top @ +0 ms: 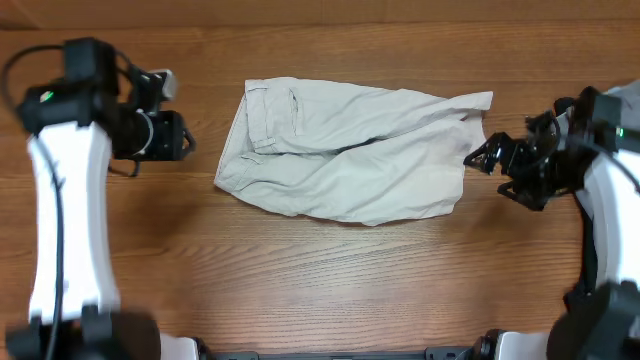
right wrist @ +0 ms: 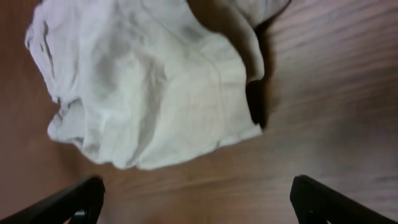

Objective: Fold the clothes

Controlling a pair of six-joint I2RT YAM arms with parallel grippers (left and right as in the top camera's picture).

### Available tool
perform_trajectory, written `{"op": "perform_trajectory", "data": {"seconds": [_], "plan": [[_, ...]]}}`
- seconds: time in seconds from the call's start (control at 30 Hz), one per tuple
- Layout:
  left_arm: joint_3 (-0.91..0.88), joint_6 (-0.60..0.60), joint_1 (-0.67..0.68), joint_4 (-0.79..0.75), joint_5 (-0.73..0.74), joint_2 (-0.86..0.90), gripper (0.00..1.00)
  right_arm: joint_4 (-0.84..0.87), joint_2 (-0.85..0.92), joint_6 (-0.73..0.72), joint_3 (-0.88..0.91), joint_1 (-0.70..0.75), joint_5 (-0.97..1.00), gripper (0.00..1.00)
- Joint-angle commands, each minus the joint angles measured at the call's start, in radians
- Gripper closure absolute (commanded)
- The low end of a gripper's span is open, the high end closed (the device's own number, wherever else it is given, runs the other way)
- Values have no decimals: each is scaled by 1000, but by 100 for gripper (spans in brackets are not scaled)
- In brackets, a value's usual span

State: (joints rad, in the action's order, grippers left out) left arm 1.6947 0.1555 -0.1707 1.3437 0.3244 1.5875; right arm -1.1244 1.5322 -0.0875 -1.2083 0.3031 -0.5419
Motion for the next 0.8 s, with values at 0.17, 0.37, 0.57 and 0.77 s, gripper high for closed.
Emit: {"op": "perform_trajectory", "data": {"seconds": [0.17, 0.37, 0.57, 0.77], "plan": [[-11, -37, 2, 14, -28, -17, 54, 468, 6, -103, 412, -24, -62, 11], [-88, -36, 2, -26, -28, -5, 55, 713, 6, -125, 555, -26, -92, 13], [-185, -37, 2, -97, -28, -5, 53, 817, 6, -122, 614, -63, -160, 36], [-247, -36, 2, -126, -28, -5, 53, 767, 6, -114, 613, -97, -171, 64]]}}
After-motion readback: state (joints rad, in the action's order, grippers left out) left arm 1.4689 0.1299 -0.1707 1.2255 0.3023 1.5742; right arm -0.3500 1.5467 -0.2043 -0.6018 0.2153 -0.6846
